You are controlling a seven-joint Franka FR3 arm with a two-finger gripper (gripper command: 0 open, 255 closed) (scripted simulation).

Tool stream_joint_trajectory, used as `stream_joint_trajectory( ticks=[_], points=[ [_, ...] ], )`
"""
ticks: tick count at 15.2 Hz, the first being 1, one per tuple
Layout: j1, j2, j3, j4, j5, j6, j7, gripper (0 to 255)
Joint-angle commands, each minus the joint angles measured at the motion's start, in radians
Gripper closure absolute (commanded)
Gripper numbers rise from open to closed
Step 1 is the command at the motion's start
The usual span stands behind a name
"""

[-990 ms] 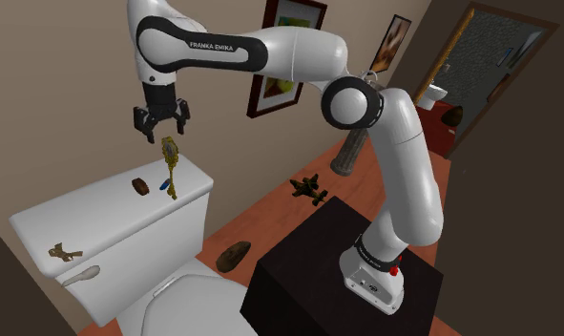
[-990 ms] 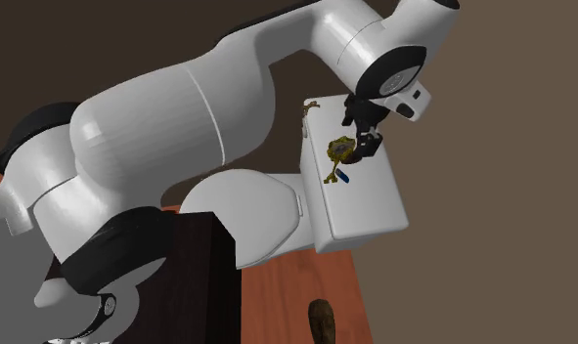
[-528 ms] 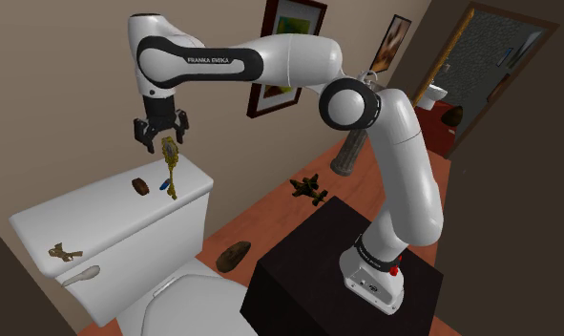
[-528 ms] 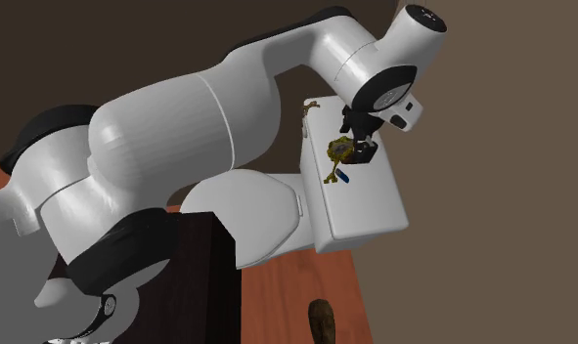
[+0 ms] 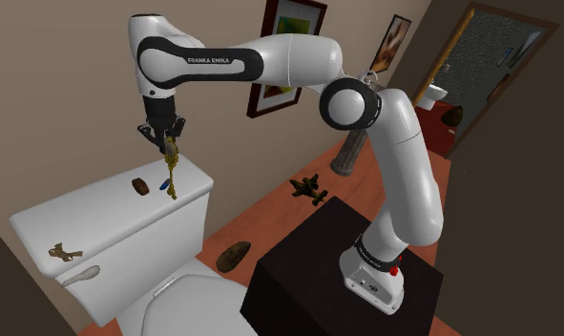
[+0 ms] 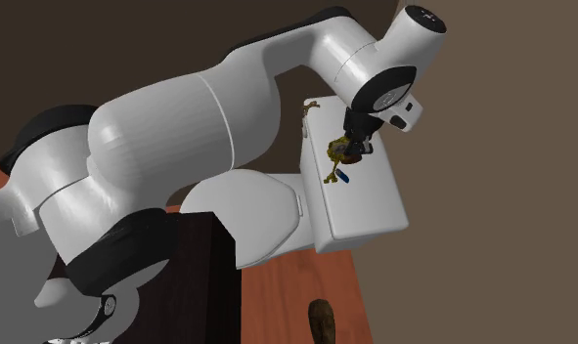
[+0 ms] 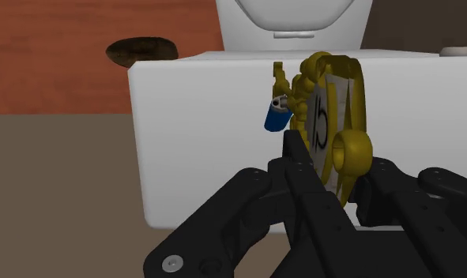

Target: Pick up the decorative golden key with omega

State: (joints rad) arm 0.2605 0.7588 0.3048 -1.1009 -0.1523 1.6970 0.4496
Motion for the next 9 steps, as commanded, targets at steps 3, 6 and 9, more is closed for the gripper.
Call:
stream_joint_trajectory(
  ticks=[3, 6, 9],
  points=[
    [0.002, 0.001, 0.0, 0.014, 0.0, -0.014, 0.0, 255],
    [0.006, -0.001, 0.001, 0.051, 0.001, -0.052, -0.001, 255],
    [0.011, -0.001, 0.001, 0.093, 0.002, -0.093, -0.002, 255]
  ],
)
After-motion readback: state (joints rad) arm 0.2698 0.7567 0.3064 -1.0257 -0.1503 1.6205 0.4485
